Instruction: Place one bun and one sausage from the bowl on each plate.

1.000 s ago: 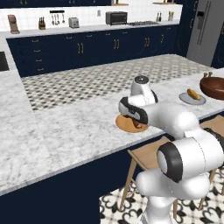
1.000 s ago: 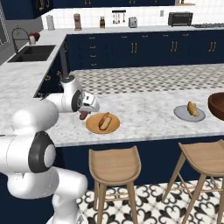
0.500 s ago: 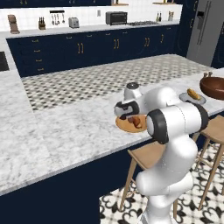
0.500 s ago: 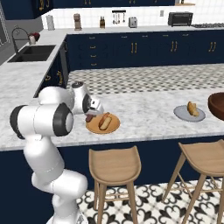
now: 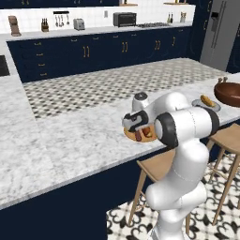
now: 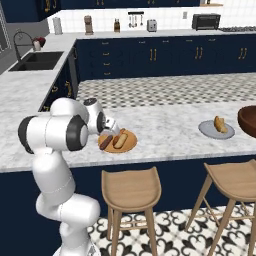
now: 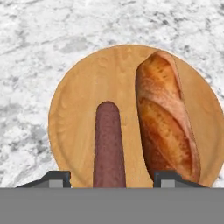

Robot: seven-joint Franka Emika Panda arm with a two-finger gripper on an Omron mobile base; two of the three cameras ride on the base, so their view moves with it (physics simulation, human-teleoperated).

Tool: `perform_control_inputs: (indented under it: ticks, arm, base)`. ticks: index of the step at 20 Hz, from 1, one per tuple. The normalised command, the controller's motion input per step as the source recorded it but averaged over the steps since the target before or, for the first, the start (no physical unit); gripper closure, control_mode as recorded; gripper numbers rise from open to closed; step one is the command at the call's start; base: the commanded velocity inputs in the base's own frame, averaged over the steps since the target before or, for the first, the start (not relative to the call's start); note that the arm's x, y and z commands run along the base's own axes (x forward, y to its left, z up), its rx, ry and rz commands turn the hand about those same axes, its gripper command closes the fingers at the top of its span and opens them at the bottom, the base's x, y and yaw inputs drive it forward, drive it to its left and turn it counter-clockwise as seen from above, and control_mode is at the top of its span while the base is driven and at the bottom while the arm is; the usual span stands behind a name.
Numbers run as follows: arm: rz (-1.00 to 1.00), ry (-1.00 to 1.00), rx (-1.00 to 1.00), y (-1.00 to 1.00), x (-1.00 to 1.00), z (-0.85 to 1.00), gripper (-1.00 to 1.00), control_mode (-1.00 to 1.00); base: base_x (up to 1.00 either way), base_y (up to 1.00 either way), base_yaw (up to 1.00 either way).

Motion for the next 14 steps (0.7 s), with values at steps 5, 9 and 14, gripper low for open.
perform_control_inputs:
  ticks: [5, 9, 14]
  arm:
    - [0.00, 0.00, 0.00, 0.00, -0.50, 0.95, -1.00, -1.00]
    - [0.00, 0.00, 0.01, -0.15, -1.00, 0.85, -1.00, -1.00]
    - [0.00, -0.09, 0.00, -0.02, -1.00, 0.19, -1.00, -1.00]
  base:
    - [0.00, 0.00, 0.00]
    - [0.00, 0.00, 0.00]
    - [0.00, 0.00, 0.00]
